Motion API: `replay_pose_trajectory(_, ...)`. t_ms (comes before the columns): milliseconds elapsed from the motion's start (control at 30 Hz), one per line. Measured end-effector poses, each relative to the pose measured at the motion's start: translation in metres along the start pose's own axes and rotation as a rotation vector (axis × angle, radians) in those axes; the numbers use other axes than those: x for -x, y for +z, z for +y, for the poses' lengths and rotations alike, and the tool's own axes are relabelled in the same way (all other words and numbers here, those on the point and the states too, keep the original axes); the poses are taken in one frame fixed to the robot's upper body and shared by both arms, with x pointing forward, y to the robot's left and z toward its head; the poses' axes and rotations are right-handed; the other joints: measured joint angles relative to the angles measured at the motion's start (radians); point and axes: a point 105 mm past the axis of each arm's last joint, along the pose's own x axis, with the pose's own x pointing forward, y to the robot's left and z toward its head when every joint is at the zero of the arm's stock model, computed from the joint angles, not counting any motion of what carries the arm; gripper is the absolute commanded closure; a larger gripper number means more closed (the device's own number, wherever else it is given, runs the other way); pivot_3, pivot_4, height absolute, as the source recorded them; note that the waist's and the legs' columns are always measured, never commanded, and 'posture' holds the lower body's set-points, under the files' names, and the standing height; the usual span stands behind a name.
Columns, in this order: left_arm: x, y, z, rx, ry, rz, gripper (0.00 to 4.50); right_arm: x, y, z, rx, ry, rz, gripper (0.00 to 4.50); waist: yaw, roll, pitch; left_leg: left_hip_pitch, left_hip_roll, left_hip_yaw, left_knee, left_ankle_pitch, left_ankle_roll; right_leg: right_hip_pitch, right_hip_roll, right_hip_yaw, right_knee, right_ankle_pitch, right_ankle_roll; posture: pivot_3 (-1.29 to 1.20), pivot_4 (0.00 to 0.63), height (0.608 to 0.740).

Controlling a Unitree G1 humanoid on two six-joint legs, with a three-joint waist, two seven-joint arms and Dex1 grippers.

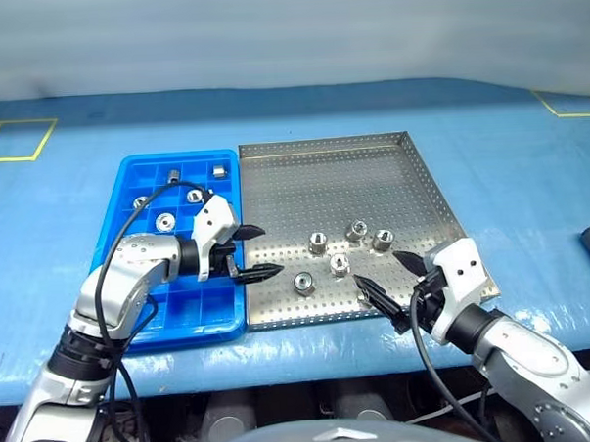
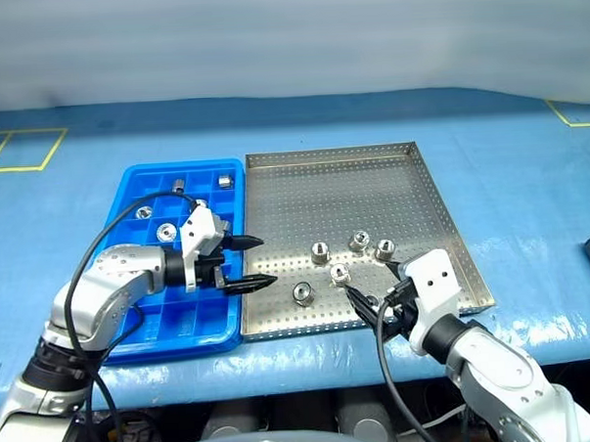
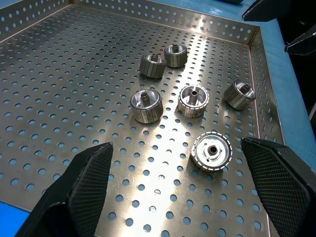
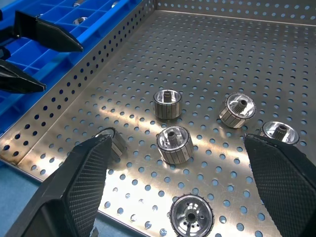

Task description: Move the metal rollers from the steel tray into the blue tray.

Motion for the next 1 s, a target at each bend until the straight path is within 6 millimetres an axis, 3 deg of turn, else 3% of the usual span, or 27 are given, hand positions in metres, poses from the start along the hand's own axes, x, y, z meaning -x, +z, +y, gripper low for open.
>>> replay_pose_trajectory(767, 0.0, 0.0, 0.0, -0.004, -0.007, 0.005, 0.0, -0.001, 0.002, 0.006, -0.05, 0.029, -0.028, 0.01, 0.0, 0.0, 0.0, 0.0, 0.0, 0.0, 0.0, 0.0, 0.0, 0.0, 0.0, 0.0, 0.0, 0.0, 0.0, 0.02, 0.15, 0.74)
replay_pose_trajectory(1000, -0.001, 0.012, 0.006, -0.037, -0.002, -0.006, 0.0, -0.004, 0.003, 0.006, -0.034, 0.011, -0.028, 0.01, 0.0, 0.0, 0.0, 0.0, 0.0, 0.0, 0.0, 0.0, 0.0, 0.0, 0.0, 0.0, 0.0, 0.0, 0.0, -0.01, 0.15, 0.74)
